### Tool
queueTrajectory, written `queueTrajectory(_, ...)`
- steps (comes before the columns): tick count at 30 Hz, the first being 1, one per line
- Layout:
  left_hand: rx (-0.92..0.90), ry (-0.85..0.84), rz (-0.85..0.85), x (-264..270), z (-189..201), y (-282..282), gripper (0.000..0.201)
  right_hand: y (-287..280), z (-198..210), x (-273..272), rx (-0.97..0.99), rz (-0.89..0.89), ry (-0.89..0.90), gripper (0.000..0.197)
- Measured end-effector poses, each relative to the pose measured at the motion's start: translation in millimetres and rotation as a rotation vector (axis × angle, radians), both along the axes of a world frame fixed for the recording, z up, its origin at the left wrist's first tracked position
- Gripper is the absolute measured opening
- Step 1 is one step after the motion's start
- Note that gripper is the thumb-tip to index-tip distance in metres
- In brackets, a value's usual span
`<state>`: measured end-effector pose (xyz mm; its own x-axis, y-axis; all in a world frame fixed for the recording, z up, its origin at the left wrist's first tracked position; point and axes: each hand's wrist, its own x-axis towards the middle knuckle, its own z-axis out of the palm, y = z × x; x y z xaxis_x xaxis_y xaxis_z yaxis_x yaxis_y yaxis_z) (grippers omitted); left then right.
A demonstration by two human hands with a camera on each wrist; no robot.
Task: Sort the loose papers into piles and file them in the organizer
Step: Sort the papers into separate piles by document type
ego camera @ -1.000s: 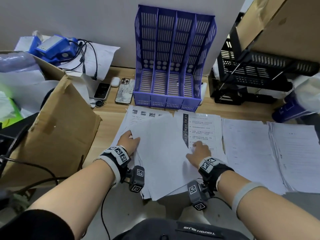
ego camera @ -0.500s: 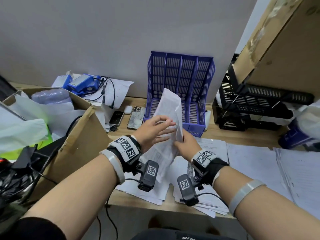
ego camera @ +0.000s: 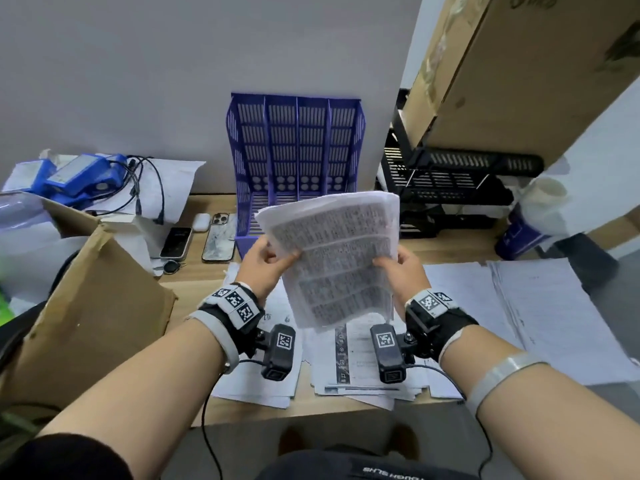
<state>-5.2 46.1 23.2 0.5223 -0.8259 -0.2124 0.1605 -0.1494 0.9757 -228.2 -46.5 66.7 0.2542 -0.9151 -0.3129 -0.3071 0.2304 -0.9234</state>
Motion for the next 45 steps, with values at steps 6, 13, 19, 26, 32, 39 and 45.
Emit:
queueTrajectory(6, -0.126, 0.069, -0.146, -40.6, 10.1, -22.6, 0.014, -3.7, -8.8, -30.8, 0.002, -0.153, 0.016, 0.020)
queueTrajectory(13, 0.058, 0.058, -0.249, -75.0, -31.4, -33.4, 0.016, 1.9, -37.6, -71.6, 0.030, -0.099, 0.169, 0.023)
queueTrajectory(19, 0.064, 0.080, -0.186, -98.3, -17.7, -55.5, 0.016, -9.2, -42.6, -106.5, 0.083, -0.067, 0.169, 0.024)
queueTrajectory(26, 0.117, 0.083, -0.151, -160.7, 0.7, -91.6, 0.023, -37.8, -48.2, -166.1, 0.069, -0.018, 0.230, 0.033)
queueTrajectory(32, 0.289, 0.078, -0.223, -212.9, -34.8, -100.8, 0.038, -58.3, -57.4, -225.9, 0.116, 0.024, 0.335, 0.027)
queueTrajectory(39, 0.420, -0.033, -0.210, -231.0, -80.8, -104.2, 0.035, -71.3, -70.5, -255.2, 0.212, 0.295, 0.407, 0.041)
queueTrajectory(45, 0.526, -0.127, -0.073, -171.4, -91.4, -55.6, 0.033, -57.7, -76.2, -195.6, 0.227, 0.455, 0.297, 0.036)
